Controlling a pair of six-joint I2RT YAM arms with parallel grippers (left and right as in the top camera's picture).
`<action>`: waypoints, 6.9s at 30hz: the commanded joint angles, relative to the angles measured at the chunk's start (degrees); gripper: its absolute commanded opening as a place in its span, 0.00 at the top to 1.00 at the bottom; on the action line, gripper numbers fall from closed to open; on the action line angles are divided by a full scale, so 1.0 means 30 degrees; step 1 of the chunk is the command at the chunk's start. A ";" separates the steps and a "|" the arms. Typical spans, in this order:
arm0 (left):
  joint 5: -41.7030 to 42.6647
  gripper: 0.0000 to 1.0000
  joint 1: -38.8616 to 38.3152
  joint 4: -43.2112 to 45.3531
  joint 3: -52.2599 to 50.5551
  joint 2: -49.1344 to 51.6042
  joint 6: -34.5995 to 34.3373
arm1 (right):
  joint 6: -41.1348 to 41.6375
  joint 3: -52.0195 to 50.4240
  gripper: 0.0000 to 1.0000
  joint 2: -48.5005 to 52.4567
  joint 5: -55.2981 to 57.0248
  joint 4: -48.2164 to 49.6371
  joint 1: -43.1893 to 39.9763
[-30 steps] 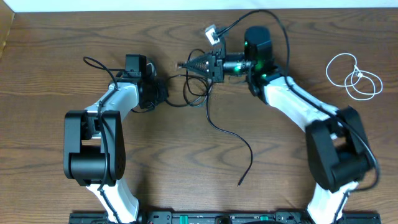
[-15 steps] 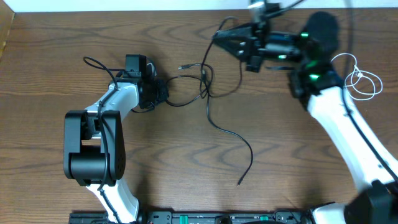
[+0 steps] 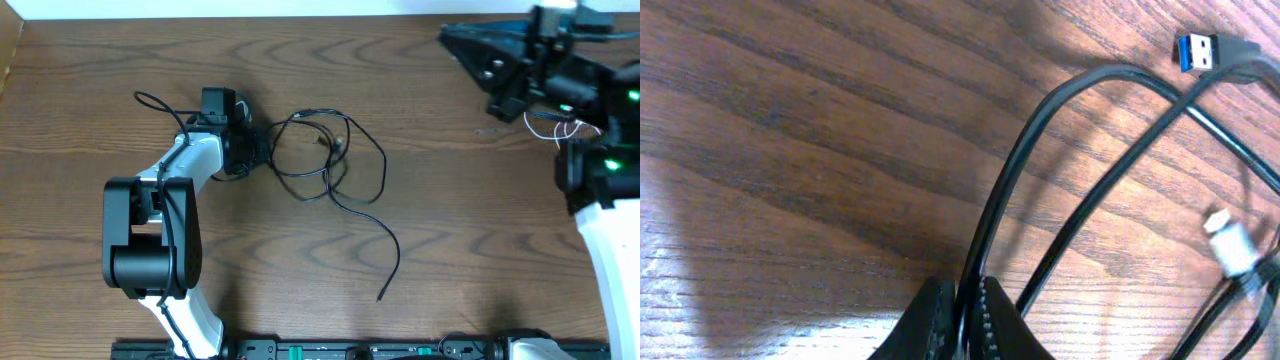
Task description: Untangle cables
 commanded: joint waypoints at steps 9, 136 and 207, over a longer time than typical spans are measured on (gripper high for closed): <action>-0.0554 0.90 0.0080 -0.0073 -0.0226 0.0109 -0.0102 | -0.3519 -0.0022 0.38 0.0481 0.0386 -0.9449 -0.0539; -0.1501 0.21 0.0080 -0.0801 -0.0226 -0.1078 -0.0102 | -1.1344 -0.0022 0.99 0.0386 1.6524 -1.1067 1.0134; -0.4262 0.12 0.1683 -0.2135 -0.0015 -0.1428 0.3497 | 0.1362 0.0117 0.99 -0.0648 0.7817 -0.0619 -0.2076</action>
